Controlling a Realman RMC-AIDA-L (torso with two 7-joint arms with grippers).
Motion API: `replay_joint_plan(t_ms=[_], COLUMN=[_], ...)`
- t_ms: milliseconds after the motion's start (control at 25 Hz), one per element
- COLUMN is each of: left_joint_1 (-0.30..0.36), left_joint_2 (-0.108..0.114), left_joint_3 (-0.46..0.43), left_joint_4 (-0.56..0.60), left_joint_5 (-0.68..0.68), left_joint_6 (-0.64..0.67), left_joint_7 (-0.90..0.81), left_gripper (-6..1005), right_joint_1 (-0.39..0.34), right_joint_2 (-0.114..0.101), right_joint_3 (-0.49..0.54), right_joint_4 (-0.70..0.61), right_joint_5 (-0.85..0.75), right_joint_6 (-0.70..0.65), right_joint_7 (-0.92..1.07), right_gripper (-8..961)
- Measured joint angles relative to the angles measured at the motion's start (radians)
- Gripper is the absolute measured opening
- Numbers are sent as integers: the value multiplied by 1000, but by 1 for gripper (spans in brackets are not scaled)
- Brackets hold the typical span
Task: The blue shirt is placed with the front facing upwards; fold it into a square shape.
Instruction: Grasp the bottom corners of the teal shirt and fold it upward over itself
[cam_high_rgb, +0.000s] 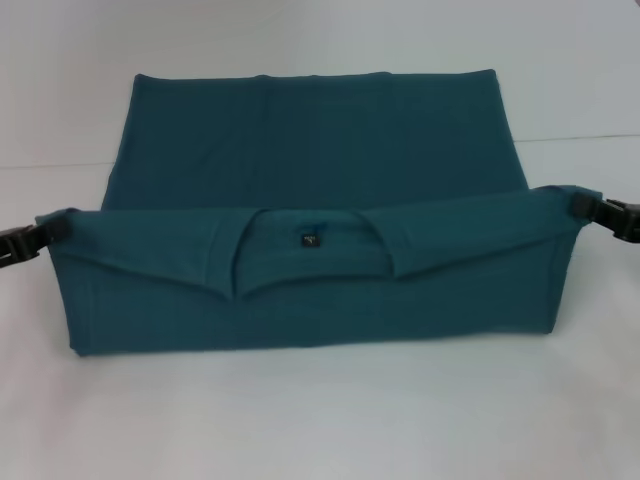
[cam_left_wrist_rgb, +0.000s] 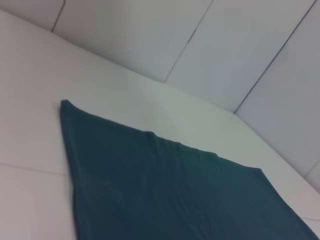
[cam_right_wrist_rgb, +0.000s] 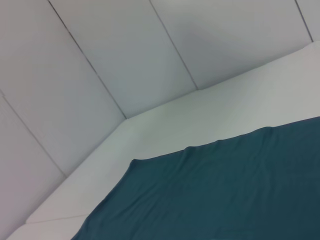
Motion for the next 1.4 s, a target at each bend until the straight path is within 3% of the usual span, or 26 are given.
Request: replay_joint_plan(t_ms=[320, 960, 1400], left_joint_1=[-41, -123, -163], left_joint_2=[-11, -32, -44], left_joint_3=[3, 3, 28], left_joint_4=[46, 79, 119], left_joint_5=[-44, -80, -129], left_joint_6=[-92, -225, -335], left_joint_7=[61, 141, 210], left_gripper=[55, 56, 56], right_joint_1=[45, 87, 139], right_joint_2=[13, 7, 14], right_joint_3=[-1, -2, -15], right_joint_4=[24, 49, 100], right_joint_5=[1, 60, 66], right_joint_6=[86, 217, 331], right_joint_7=[-56, -105, -175], right_gripper=[41, 42, 41])
